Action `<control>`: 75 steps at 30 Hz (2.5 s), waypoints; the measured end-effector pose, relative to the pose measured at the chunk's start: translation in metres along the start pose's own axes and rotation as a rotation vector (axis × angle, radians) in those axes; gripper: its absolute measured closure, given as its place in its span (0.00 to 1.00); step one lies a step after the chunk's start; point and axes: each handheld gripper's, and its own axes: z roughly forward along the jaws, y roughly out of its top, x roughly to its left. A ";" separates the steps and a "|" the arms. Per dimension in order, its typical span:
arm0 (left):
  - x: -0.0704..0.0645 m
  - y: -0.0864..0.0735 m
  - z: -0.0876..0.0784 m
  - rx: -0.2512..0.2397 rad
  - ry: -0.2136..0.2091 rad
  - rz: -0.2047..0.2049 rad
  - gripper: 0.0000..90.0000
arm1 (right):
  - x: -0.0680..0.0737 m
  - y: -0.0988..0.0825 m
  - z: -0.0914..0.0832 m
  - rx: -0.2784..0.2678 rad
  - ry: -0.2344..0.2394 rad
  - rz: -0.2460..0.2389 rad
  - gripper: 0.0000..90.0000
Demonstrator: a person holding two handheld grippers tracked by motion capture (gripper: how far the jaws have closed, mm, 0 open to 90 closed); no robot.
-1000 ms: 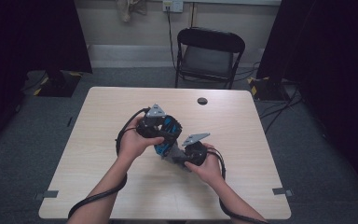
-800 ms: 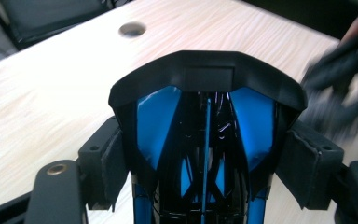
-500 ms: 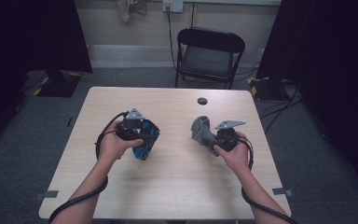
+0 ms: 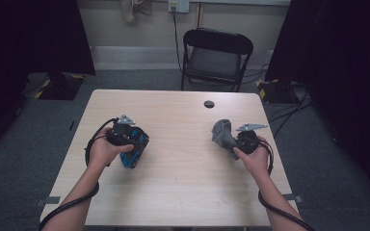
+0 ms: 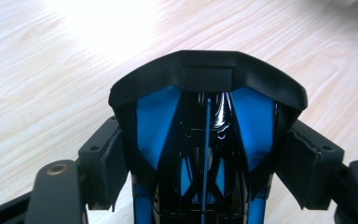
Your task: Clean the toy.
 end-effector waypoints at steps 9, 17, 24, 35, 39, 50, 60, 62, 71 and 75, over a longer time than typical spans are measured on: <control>0.005 -0.003 0.024 0.051 0.020 -0.012 0.28 | -0.016 -0.012 0.010 0.012 -0.042 0.053 0.79; 0.007 -0.010 0.048 0.082 0.025 -0.023 0.28 | -0.025 -0.021 0.019 0.013 -0.059 0.074 0.77; 0.004 -0.014 0.061 0.107 0.035 0.004 0.28 | -0.027 -0.023 0.022 0.014 -0.072 0.053 0.70; 0.002 -0.019 0.069 0.097 0.039 0.036 0.27 | -0.032 -0.025 0.018 -0.015 -0.074 0.047 0.40; 0.003 -0.019 0.068 0.098 0.027 0.039 0.27 | -0.032 -0.021 0.013 -0.010 -0.072 0.027 0.39; 0.007 -0.015 0.054 0.049 0.006 0.008 0.18 | -0.030 -0.020 0.006 -0.036 -0.041 0.035 0.32; 0.001 -0.019 0.029 0.014 -0.022 0.006 0.19 | -0.019 -0.016 -0.007 -0.035 -0.003 0.006 0.24; -0.001 -0.018 0.025 0.012 -0.033 0.001 0.19 | -0.017 -0.016 -0.010 -0.038 0.000 0.000 0.23; -0.014 -0.020 0.006 -0.034 -0.064 0.005 0.19 | -0.009 -0.018 -0.021 -0.034 0.017 -0.023 0.20; -0.022 -0.024 0.000 -0.047 -0.081 0.007 0.18 | -0.006 -0.021 -0.026 -0.032 0.030 -0.025 0.19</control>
